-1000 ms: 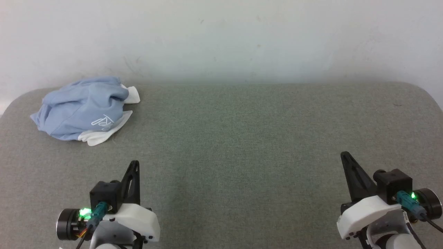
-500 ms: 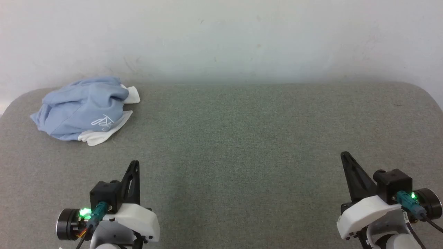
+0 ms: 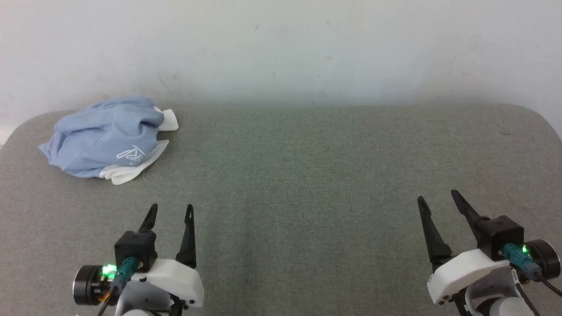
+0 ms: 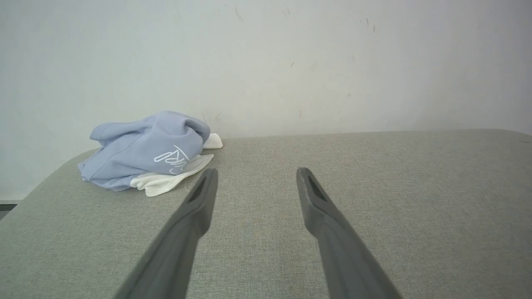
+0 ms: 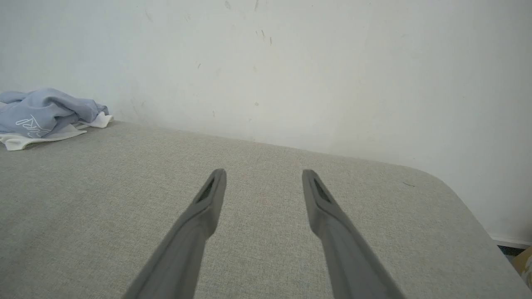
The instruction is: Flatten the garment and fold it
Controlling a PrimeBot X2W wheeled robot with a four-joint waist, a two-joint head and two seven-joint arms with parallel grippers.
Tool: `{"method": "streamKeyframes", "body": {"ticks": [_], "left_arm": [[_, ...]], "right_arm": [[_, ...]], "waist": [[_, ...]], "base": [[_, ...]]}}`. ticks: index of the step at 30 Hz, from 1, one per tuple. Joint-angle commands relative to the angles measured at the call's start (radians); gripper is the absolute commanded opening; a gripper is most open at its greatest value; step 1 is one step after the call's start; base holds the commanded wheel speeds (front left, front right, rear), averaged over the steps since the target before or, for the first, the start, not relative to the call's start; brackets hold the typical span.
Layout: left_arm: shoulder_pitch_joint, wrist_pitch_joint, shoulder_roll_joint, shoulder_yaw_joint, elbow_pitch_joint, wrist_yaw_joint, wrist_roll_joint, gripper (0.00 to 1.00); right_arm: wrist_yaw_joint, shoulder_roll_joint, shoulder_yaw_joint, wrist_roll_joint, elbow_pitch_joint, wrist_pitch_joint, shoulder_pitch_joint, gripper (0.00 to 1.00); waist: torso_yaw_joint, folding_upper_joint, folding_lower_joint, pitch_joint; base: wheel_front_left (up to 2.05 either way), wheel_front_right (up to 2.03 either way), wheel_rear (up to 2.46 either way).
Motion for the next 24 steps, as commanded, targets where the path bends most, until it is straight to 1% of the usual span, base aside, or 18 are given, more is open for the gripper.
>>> {"method": "streamKeyframes", "body": {"ticks": [1, 12, 24], "left_arm": [[-0.005, -0.011, 0.000, -0.003, 0.002, -0.005, -0.014, 1.00], [-0.011, -0.034, 0.000, -0.001, -0.002, -0.005, -0.047, 1.00], [-0.007, -0.059, -0.001, 0.022, -0.005, -0.005, -0.082, 1.00]], "right_arm": [[0.000, 0.001, -0.002, 0.009, 0.005, -0.010, 0.000, 1.00], [0.000, 0.001, -0.004, 0.022, 0.010, -0.030, 0.000, 1.00], [0.000, 0.001, 0.003, 0.037, 0.012, -0.045, 0.004, 1.00]], "waist": [[0.002, 0.0000, 0.0000, 0.000], [0.036, 0.0000, 0.0000, -0.002], [0.118, 0.0000, 0.0000, -0.013]], "base": [[0.00, 0.00, 0.00], [0.00, 0.00, 0.00], [0.00, 0.00, 0.00]]}}
